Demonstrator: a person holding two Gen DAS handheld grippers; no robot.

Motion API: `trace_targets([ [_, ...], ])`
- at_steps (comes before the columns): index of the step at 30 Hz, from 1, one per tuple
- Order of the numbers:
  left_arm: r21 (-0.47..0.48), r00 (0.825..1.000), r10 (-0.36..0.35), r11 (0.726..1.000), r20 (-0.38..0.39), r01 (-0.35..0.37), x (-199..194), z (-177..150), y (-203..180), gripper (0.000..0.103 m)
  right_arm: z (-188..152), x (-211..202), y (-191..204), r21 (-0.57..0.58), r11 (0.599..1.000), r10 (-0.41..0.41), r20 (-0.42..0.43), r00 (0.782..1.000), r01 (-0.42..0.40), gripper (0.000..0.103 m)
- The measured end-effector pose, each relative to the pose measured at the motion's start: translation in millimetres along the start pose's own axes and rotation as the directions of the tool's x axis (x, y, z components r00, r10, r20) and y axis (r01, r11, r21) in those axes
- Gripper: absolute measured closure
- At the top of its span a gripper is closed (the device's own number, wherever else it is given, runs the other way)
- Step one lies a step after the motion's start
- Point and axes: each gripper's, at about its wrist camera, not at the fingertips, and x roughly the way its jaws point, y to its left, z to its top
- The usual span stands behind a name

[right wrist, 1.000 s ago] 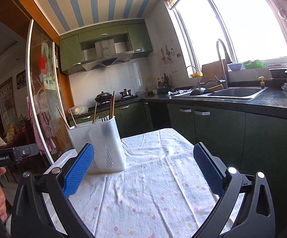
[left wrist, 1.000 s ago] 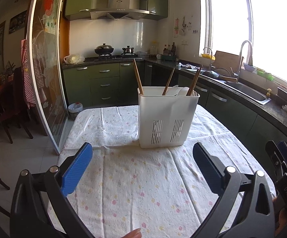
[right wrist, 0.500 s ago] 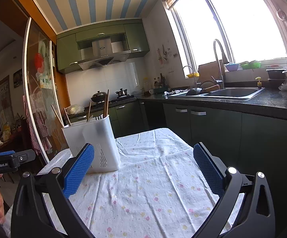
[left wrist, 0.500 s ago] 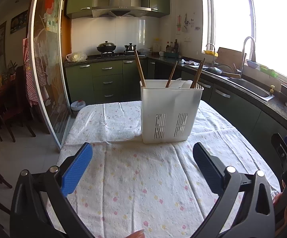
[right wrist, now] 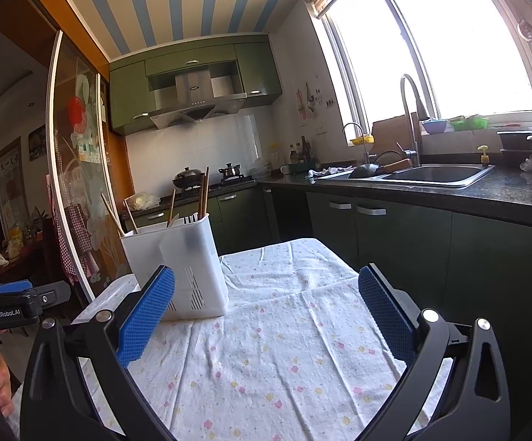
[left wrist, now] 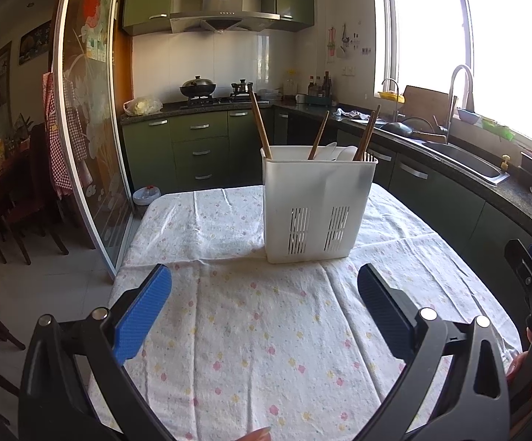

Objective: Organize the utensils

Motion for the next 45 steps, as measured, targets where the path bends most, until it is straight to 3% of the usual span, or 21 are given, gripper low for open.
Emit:
trace_targets([
  [21, 0.013, 0.999, 0.034, 0.999, -0.013, -0.034, 1.0, -4.0, 0.4, 0.007, 2.9, -0.3, 3.9, -0.007, 1.000, 0.004, 0.000, 1.000, -0.004, 0.005],
  [30, 0.000, 1.000, -0.004, 1.000, -0.018, 0.004, 1.7, -4.5, 1.7, 0.007, 3.8, 1.0, 5.2, -0.011, 1.000, 0.006, -0.011, 1.000, -0.006, 0.005],
  [34, 0.036, 0.999, 0.038, 0.999, -0.034, -0.037, 4.4, -7.0, -3.1, 0.006, 3.3, 1.7, 7.0, -0.017, 1.000, 0.008, -0.016, 1.000, -0.008, 0.005],
  [40, 0.033, 1.000, -0.019, 0.999, -0.012, 0.020, 4.8, -9.2, -3.3, 0.007, 0.8, 1.6, 6.5, -0.021, 1.000, 0.007, -0.023, 1.000, -0.007, 0.005],
  [45, 0.045, 1.000, 0.004, 0.999, -0.019, -0.003, 7.1, -9.7, -5.3, 0.007, -0.1, 2.5, 6.0, -0.020, 1.000, 0.007, -0.027, 1.000, -0.008, 0.005],
])
